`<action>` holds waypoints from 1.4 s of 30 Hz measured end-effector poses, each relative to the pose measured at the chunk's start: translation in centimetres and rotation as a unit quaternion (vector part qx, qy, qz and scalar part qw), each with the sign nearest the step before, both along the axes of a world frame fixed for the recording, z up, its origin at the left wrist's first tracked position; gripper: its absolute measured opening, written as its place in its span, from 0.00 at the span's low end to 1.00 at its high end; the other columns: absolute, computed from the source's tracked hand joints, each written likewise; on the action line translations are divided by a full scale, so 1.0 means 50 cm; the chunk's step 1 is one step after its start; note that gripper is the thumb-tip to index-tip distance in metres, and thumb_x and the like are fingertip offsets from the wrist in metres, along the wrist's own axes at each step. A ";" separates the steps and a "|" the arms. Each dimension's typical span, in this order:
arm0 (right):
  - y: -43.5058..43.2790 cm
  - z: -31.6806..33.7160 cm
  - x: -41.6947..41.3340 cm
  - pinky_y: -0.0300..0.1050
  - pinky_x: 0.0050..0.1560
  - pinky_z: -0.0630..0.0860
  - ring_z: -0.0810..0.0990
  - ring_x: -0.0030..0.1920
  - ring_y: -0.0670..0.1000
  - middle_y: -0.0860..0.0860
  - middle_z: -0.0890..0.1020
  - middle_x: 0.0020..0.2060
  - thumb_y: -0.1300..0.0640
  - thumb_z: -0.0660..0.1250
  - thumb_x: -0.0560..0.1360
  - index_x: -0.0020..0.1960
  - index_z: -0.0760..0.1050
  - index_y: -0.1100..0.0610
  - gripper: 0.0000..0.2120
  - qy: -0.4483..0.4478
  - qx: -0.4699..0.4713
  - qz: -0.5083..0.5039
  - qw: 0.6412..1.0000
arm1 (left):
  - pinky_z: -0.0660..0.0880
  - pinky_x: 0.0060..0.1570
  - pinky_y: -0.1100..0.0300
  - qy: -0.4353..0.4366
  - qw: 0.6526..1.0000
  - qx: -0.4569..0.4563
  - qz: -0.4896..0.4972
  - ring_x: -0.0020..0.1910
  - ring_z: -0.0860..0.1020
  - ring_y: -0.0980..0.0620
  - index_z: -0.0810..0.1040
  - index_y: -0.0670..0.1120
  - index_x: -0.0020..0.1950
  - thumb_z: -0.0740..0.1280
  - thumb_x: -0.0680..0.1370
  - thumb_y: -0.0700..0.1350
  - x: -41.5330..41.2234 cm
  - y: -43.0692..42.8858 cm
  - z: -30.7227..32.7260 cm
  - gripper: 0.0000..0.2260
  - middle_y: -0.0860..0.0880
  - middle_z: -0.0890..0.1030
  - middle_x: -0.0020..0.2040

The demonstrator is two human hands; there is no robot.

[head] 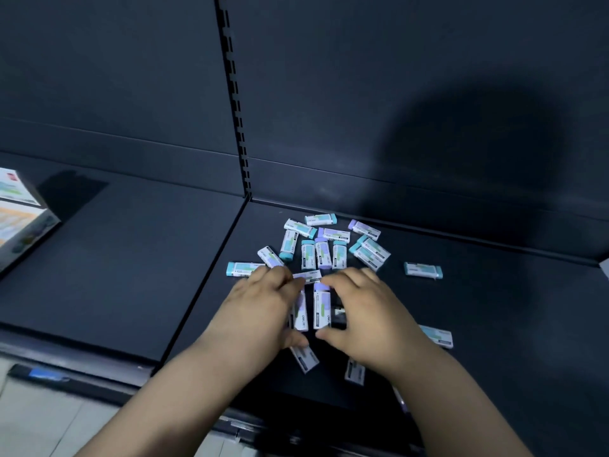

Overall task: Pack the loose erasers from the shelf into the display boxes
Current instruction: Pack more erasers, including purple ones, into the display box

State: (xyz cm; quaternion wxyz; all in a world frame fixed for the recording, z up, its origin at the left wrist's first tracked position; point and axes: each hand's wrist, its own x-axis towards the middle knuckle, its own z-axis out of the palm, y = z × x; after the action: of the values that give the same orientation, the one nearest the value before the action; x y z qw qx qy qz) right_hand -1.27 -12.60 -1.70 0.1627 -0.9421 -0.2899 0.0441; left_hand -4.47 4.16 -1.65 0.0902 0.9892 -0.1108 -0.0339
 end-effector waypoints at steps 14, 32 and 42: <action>0.037 -0.006 -0.053 0.40 0.66 0.61 0.63 0.63 0.46 0.43 0.68 0.62 0.46 0.68 0.69 0.66 0.65 0.49 0.28 -0.021 0.043 0.009 0.999 | 0.75 0.52 0.54 -0.141 0.987 -0.078 0.008 0.52 0.72 0.50 0.77 0.42 0.59 0.81 0.53 0.46 -0.052 0.045 -0.046 0.36 0.46 0.79 0.52; 0.474 0.047 -0.146 0.30 0.63 0.53 0.60 0.65 0.42 0.41 0.65 0.64 0.45 0.70 0.69 0.69 0.62 0.48 0.32 -0.025 0.056 -0.080 0.995 | 0.71 0.51 0.60 -0.146 0.979 -0.119 -0.076 0.51 0.68 0.54 0.78 0.44 0.57 0.82 0.52 0.47 -0.069 0.518 -0.011 0.35 0.50 0.78 0.51; 0.502 0.026 -0.145 0.31 0.64 0.54 0.59 0.65 0.41 0.41 0.65 0.64 0.45 0.70 0.69 0.69 0.62 0.48 0.32 -0.006 0.088 -0.070 0.994 | 0.79 0.44 0.53 -0.153 0.983 -0.059 -0.087 0.48 0.74 0.49 0.80 0.42 0.56 0.82 0.50 0.53 -0.070 0.534 -0.011 0.37 0.49 0.80 0.48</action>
State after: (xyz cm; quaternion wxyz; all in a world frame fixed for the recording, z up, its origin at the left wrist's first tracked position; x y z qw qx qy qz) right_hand -8.53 12.51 -0.38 0.2461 -0.9423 -0.2271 0.0010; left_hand -7.96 30.86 -2.21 0.1274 0.9622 -0.2103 0.1168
